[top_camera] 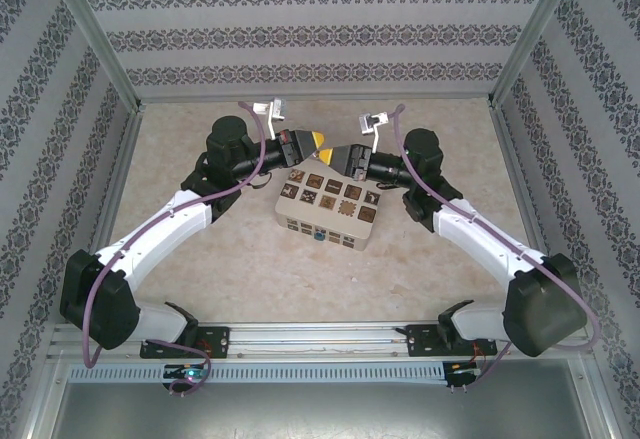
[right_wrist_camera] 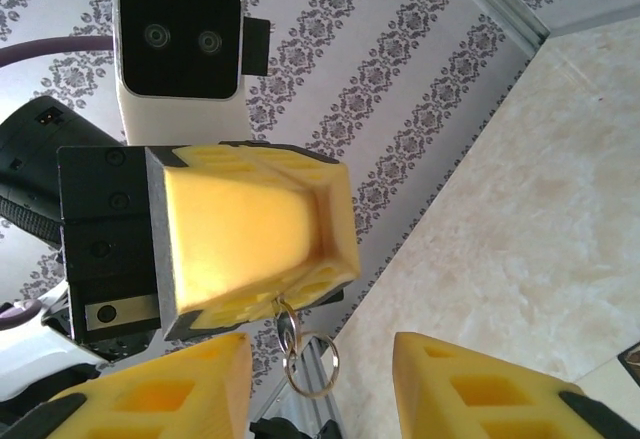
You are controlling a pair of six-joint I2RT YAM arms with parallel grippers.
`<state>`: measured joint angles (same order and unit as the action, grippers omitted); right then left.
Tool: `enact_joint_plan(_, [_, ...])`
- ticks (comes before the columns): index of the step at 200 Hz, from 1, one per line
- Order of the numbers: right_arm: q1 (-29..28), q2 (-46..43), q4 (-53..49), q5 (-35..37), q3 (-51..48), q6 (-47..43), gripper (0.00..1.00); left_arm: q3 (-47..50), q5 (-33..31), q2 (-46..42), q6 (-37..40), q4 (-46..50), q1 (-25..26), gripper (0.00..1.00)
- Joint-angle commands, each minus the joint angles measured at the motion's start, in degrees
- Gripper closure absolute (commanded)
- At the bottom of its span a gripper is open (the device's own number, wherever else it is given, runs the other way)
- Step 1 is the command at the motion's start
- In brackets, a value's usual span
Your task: Unlock a padlock with a key
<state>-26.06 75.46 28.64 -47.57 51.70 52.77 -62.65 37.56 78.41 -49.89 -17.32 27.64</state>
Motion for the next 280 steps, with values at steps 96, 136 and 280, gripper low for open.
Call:
enact_joint_plan(96, [-1.4,1.3,4.1,-0.8,1.3,1.1,0.83,-0.6,1.1,-0.9,2.2,0.0,-0.4,1.0])
enact_joint_plan(136, [-1.4,1.1,4.0,-0.9,0.9,1.1,1.0,-0.5,0.9,-1.0,2.4,0.1,-0.5,1.0])
enact_joint_plan(280, [1.2,-0.5,-8.6,4.2,-5.2,-9.9,1.0,10.9,-18.6,-20.4,18.1,18.1,-2.5,0.28])
